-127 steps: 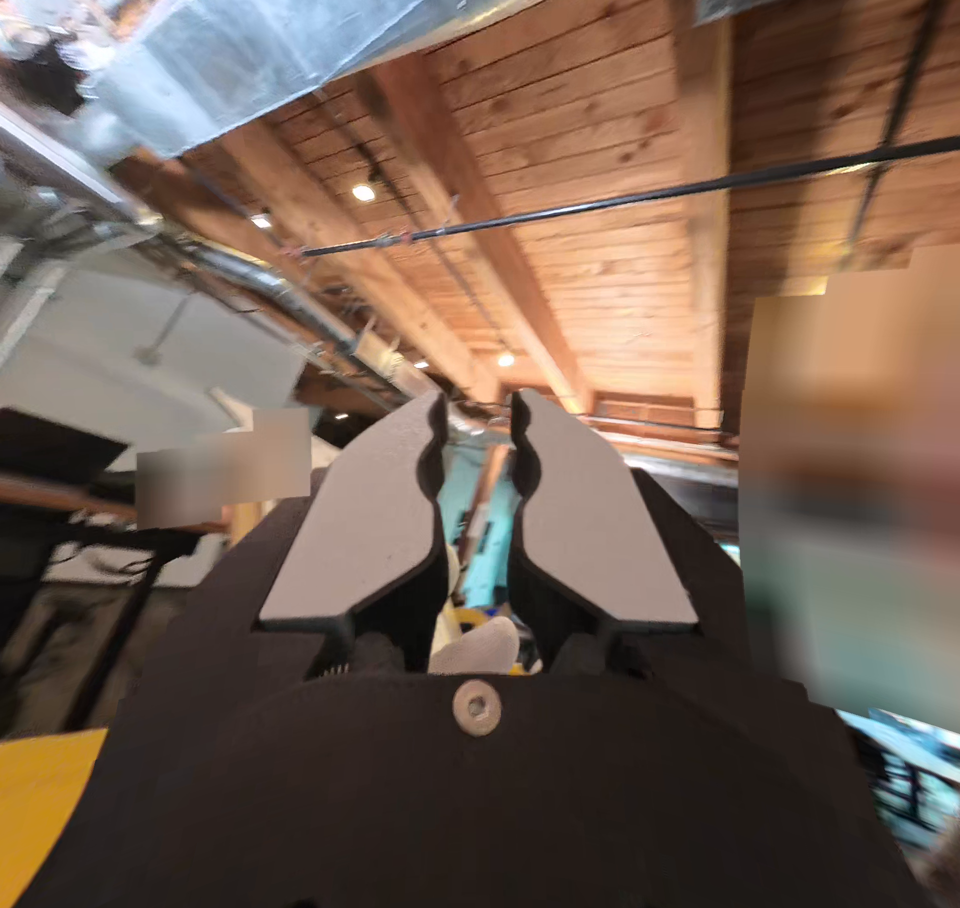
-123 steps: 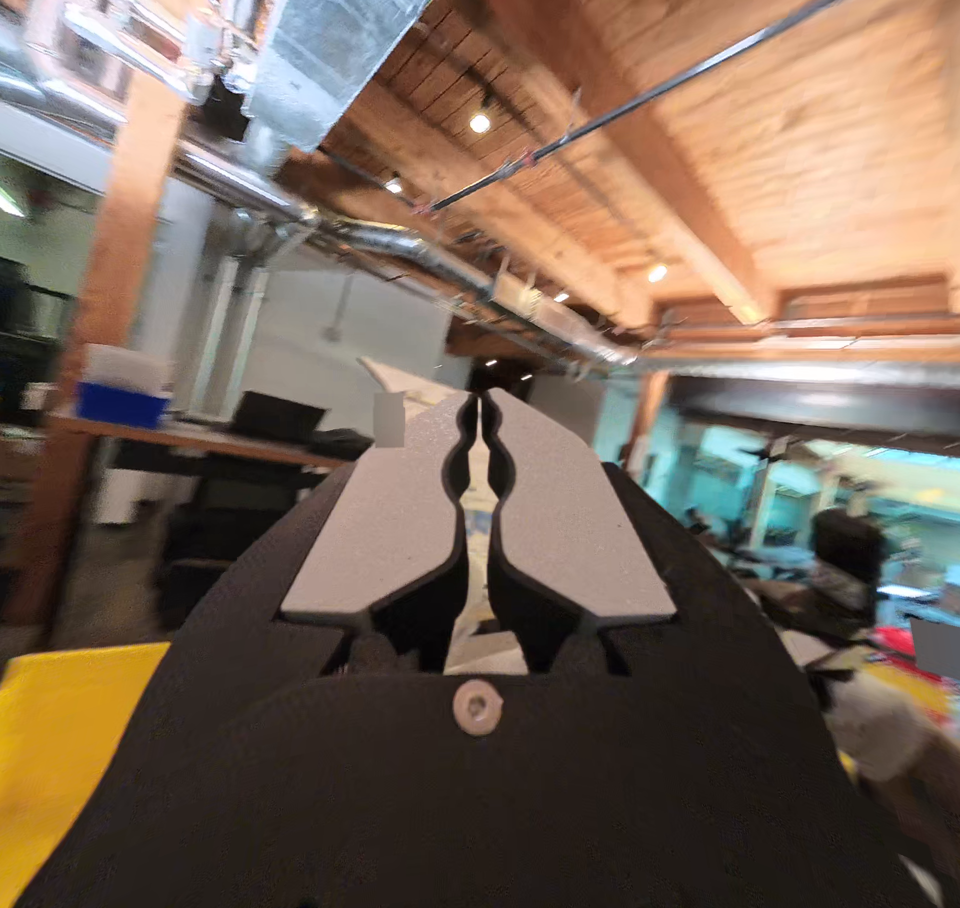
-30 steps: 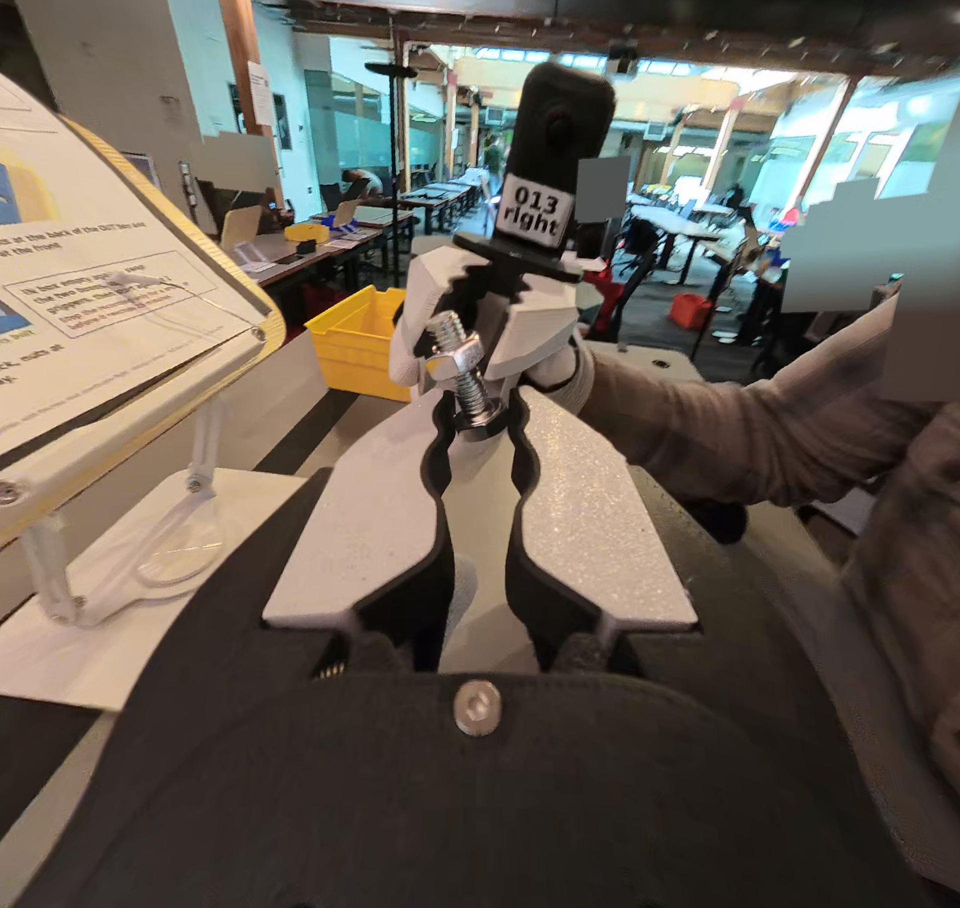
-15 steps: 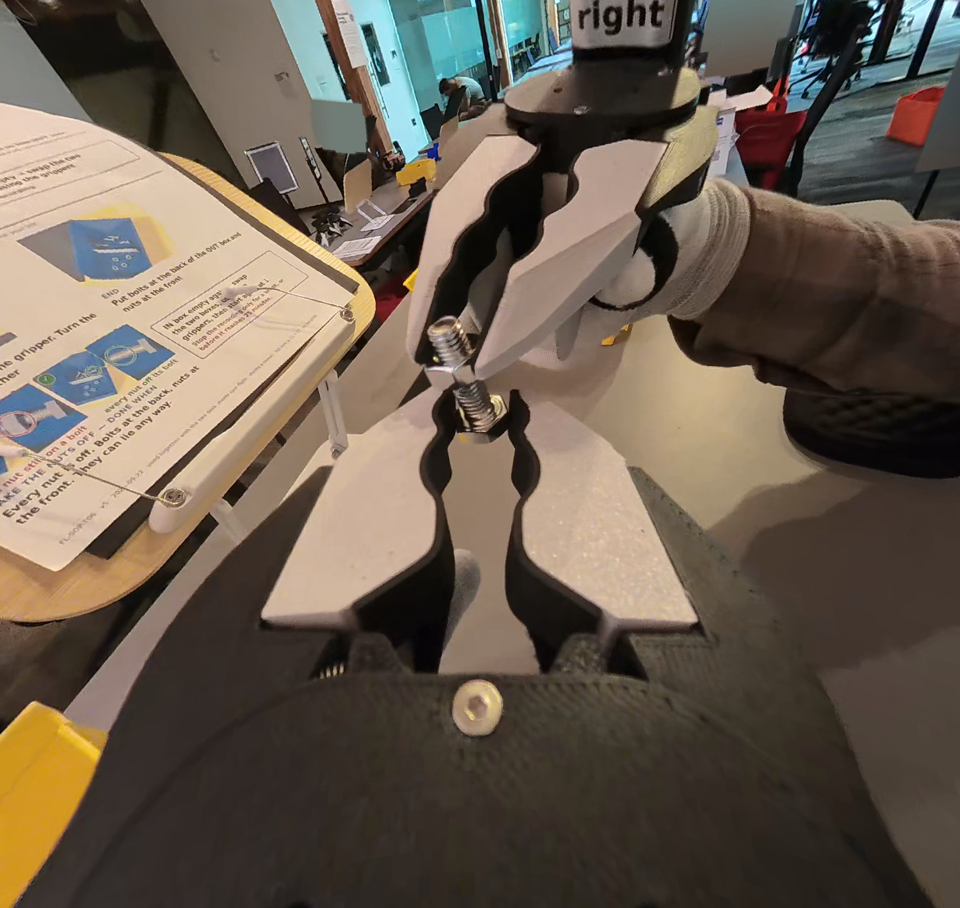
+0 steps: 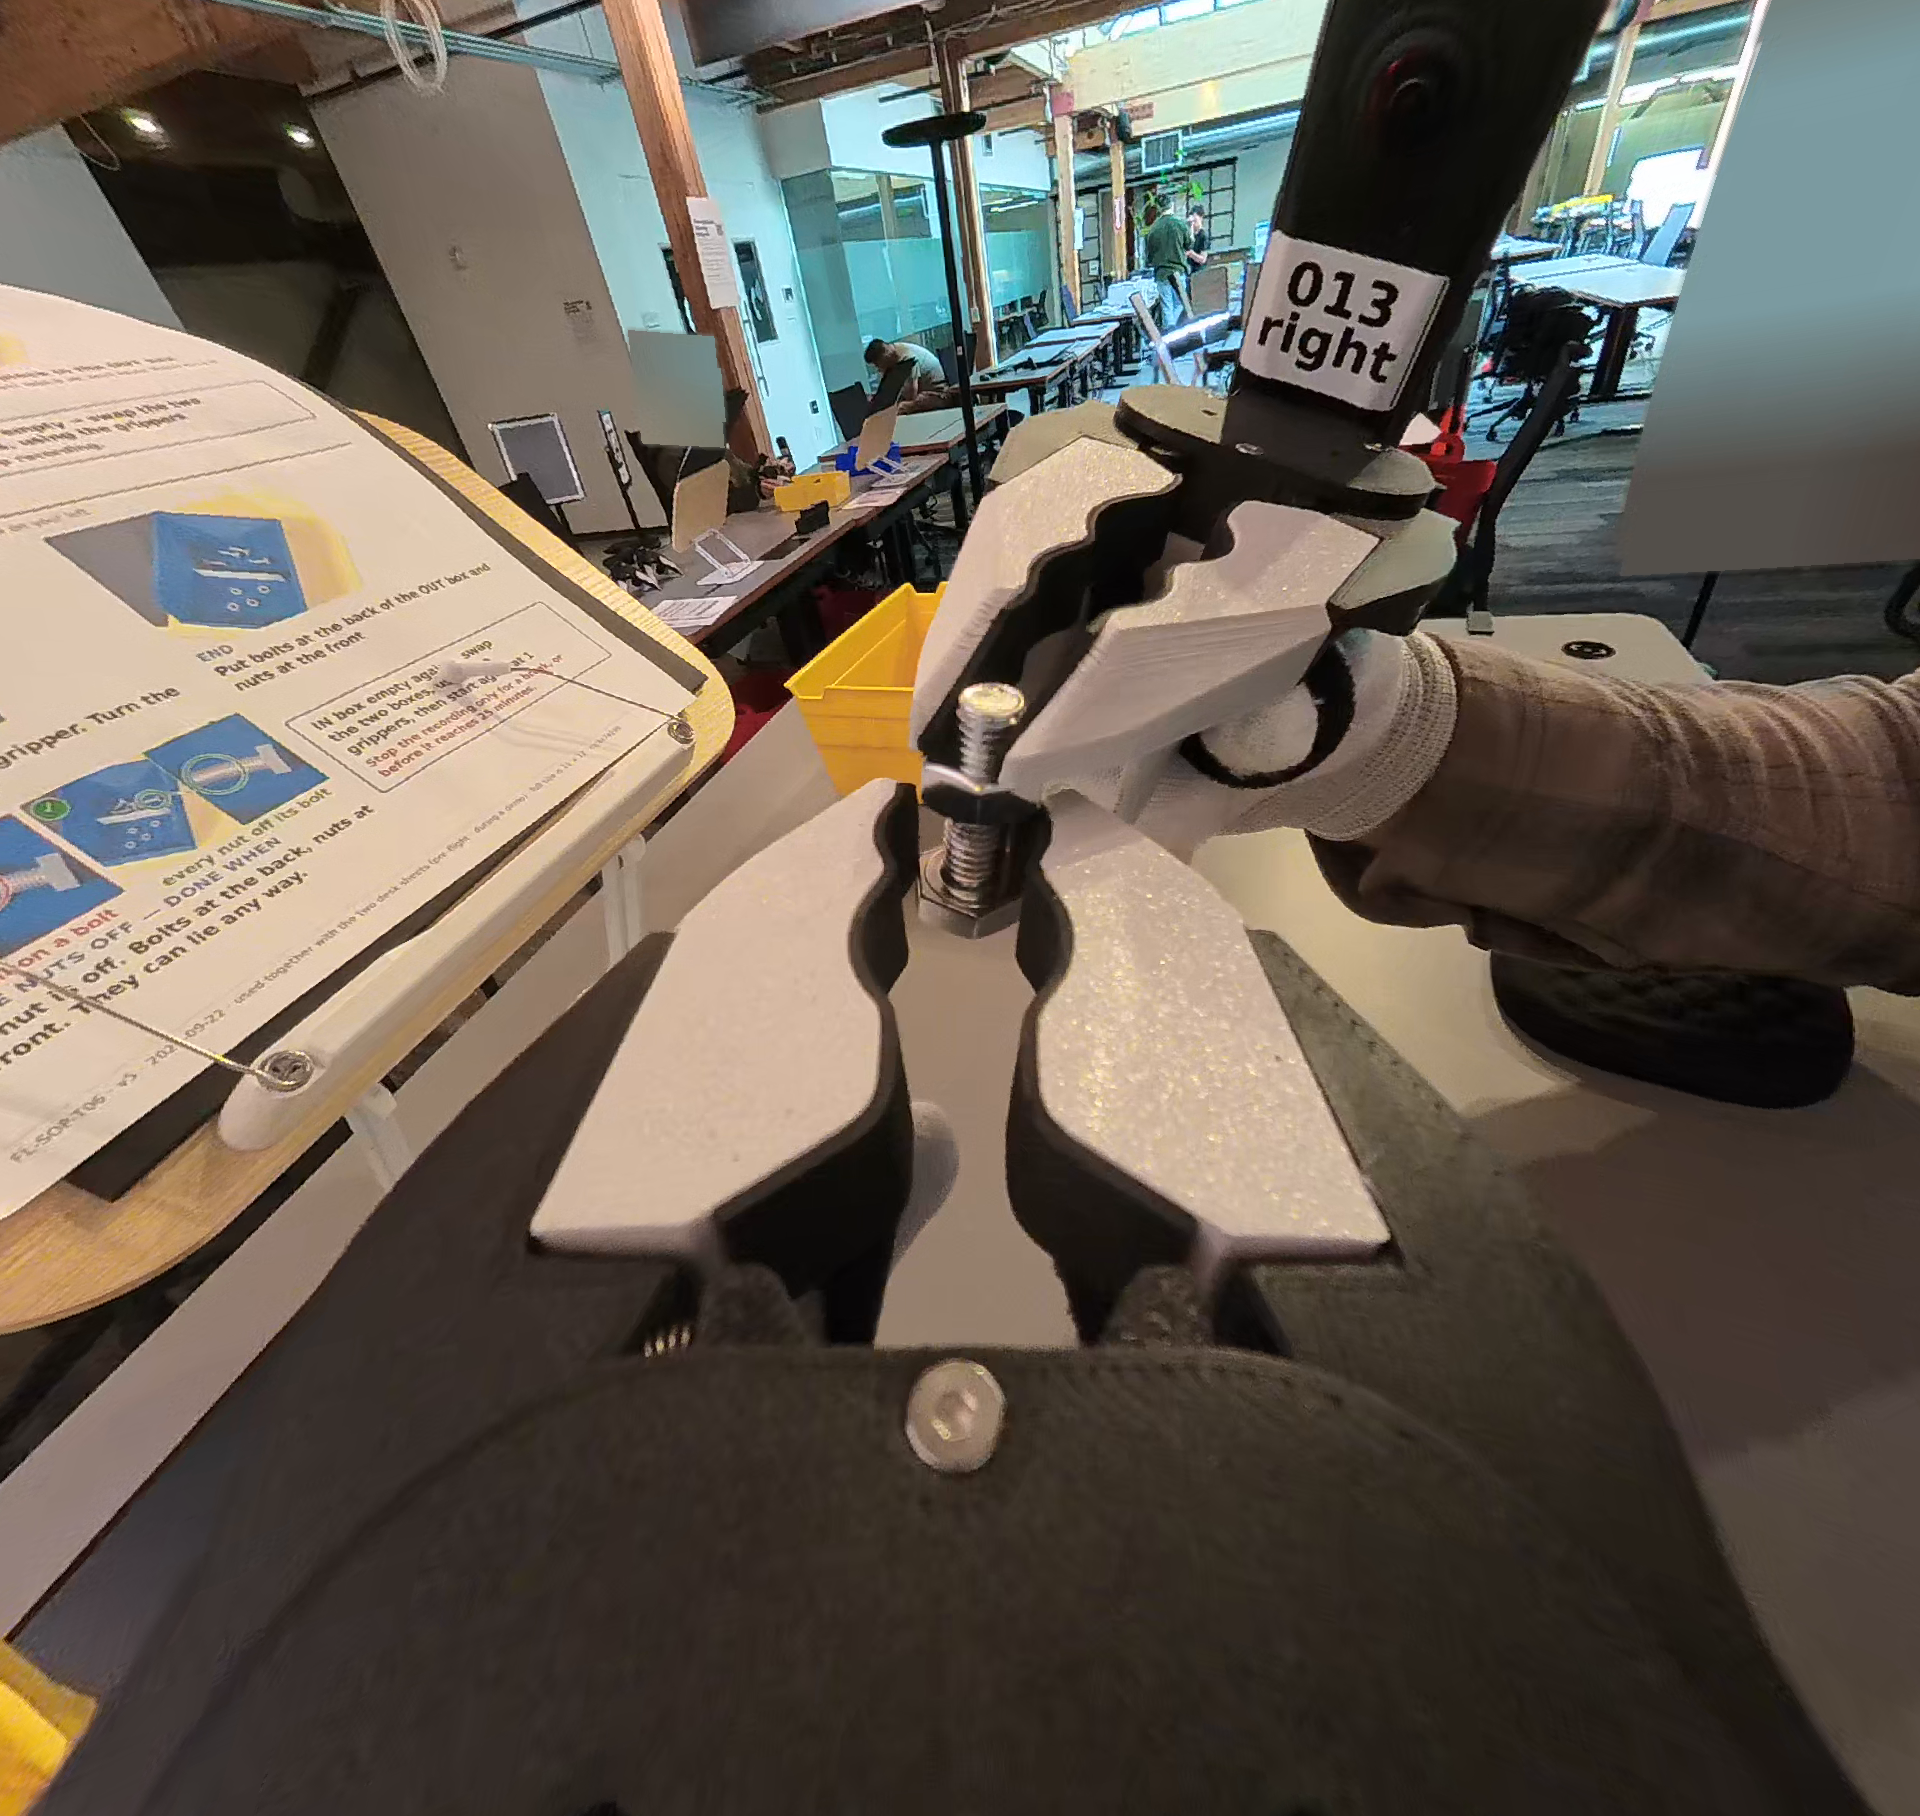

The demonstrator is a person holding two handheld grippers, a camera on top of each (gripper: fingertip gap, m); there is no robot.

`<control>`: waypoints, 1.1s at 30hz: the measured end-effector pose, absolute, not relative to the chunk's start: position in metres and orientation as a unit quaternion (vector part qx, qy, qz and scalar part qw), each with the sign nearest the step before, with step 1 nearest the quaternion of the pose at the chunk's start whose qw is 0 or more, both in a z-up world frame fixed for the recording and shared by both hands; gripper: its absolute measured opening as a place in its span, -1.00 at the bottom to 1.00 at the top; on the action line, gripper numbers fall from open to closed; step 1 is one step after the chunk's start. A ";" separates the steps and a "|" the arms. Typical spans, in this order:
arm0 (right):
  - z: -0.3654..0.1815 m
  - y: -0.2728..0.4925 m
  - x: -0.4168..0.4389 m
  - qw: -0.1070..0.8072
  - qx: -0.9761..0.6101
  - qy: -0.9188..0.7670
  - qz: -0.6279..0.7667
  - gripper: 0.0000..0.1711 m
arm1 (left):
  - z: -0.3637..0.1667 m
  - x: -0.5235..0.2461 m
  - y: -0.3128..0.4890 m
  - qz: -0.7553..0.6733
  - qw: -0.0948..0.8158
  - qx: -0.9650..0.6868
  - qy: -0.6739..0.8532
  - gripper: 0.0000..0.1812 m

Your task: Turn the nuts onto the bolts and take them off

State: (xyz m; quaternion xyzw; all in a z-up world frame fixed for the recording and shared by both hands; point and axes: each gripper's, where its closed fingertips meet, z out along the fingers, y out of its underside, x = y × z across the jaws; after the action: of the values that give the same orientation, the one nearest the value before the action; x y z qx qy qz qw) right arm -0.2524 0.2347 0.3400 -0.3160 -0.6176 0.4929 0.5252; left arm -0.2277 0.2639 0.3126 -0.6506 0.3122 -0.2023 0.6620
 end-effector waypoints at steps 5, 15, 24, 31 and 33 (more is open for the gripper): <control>0.341 0.236 -0.253 0.519 -0.320 -0.613 0.503 -0.91 | 0.314 -0.230 0.266 -0.170 0.667 -0.654 0.315 -0.84; 0.350 0.243 -0.251 0.505 -0.334 -0.574 0.552 -0.91 | 0.314 -0.233 0.268 -0.163 0.669 -0.658 0.305 -0.49; 0.358 0.240 -0.247 0.504 -0.327 -0.567 0.563 -0.91 | 0.311 -0.224 0.282 -0.157 0.681 -0.651 0.297 -0.08; 0.368 0.262 -0.240 0.530 -0.343 -0.541 0.556 -0.92 | 0.313 -0.197 0.278 -0.185 0.685 -0.616 0.342 -0.72; 0.372 0.265 -0.235 0.531 -0.342 -0.538 0.558 -0.92 | 0.312 -0.202 0.288 -0.156 0.691 -0.628 0.322 -0.91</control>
State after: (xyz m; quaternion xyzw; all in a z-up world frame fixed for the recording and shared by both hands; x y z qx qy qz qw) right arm -0.2349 0.2650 0.3720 -0.3418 -0.5377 0.5583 0.5314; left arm -0.2019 0.2883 0.3117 -0.6281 0.3217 -0.1559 0.6911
